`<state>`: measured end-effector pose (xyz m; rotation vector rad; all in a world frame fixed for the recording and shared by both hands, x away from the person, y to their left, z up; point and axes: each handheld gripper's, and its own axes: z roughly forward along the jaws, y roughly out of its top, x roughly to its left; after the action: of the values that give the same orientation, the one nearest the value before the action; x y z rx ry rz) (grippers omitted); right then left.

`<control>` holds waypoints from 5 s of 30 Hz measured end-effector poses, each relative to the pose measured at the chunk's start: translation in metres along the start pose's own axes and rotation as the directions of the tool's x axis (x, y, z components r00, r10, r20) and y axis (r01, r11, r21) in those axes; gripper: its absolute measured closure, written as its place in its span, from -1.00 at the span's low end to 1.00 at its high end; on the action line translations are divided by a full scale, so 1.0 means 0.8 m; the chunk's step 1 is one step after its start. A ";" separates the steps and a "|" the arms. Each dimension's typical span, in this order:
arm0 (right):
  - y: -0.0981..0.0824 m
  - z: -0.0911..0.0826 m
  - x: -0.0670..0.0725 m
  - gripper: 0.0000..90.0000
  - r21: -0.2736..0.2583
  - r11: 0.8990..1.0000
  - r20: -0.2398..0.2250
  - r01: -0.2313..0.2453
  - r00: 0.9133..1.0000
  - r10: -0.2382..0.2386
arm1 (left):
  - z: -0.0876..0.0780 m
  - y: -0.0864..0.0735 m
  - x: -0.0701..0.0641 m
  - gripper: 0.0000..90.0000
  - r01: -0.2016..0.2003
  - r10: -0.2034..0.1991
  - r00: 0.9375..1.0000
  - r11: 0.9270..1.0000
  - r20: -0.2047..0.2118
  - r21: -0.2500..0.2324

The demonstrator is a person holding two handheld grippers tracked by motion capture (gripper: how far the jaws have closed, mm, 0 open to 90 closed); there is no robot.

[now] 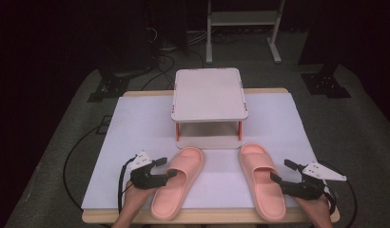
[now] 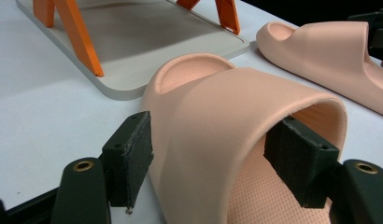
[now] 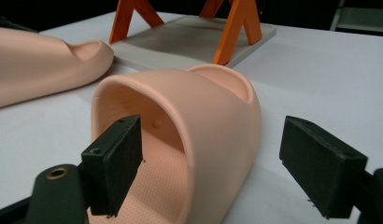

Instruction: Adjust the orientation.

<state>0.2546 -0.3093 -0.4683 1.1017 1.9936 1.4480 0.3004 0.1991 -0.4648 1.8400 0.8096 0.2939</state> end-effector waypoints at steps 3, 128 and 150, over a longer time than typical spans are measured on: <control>0.001 0.007 0.000 -0.52 0.020 1.000 -0.003 0.006 1.000 -0.005 | 0.002 0.000 -0.002 -0.31 -0.003 0.003 1.000 1.000 0.002 0.002; 0.087 0.018 0.087 0.65 -0.004 0.991 -0.005 0.132 0.991 -0.132 | -0.034 0.055 -0.029 0.47 0.034 -0.026 0.998 0.991 0.060 -0.131; 0.129 0.005 0.091 0.65 -0.030 0.987 0.008 0.158 0.987 -0.158 | -0.049 0.096 -0.033 0.47 0.009 -0.001 0.999 0.989 0.053 -0.147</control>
<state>0.2505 -0.2347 -0.3661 0.9112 1.9987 1.3868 0.2898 0.1941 -0.3752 1.6999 0.7366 0.2926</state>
